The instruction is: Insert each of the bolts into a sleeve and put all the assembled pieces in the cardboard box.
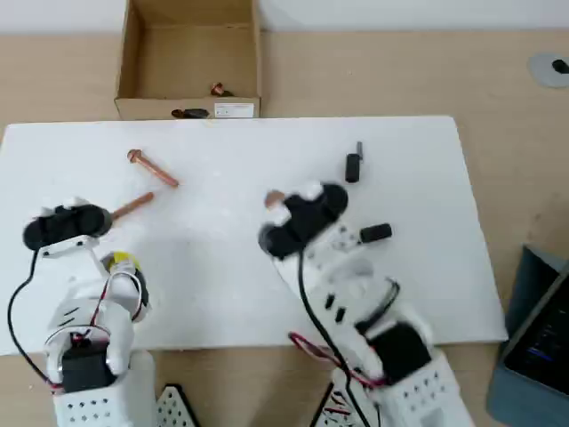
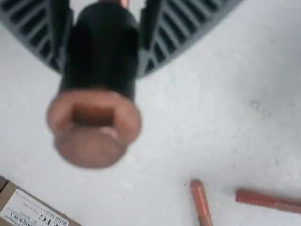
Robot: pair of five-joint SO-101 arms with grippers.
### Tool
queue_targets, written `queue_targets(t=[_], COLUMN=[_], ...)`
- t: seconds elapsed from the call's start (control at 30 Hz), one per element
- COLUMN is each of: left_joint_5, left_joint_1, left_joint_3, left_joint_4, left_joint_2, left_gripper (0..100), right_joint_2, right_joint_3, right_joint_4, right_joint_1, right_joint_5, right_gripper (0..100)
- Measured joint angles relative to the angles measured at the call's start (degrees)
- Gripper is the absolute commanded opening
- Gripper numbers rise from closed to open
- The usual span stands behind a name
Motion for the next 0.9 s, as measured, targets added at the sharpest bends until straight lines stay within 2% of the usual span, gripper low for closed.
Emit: queue_targets(t=[0.2, 0.37, 0.53, 0.9], left_joint_5=[0.0, 0.0, 0.0, 0.0], left_joint_1=[0.0, 2.4, 4.5, 4.7], left_joint_3=[6.2, 8.9, 8.9, 8.9], left_joint_4=[-6.8, -8.9, -9.1, -9.1], left_joint_2=[0.0, 0.1, 0.1, 0.1], left_gripper=[0, 0, 0, 0], right_joint_2=[25.5, 45.1, 63.2, 99.4], right_joint_3=[-15.5, -29.6, -45.6, -82.5], right_joint_4=[-7.7, -13.3, -14.3, -14.4], right_joint_1=[0.2, 2.5, 4.4, 6.0], right_joint_5=[0.0, 0.0, 0.0, 0.0], right_gripper=[0.9, 0.9, 0.9, 0.9])
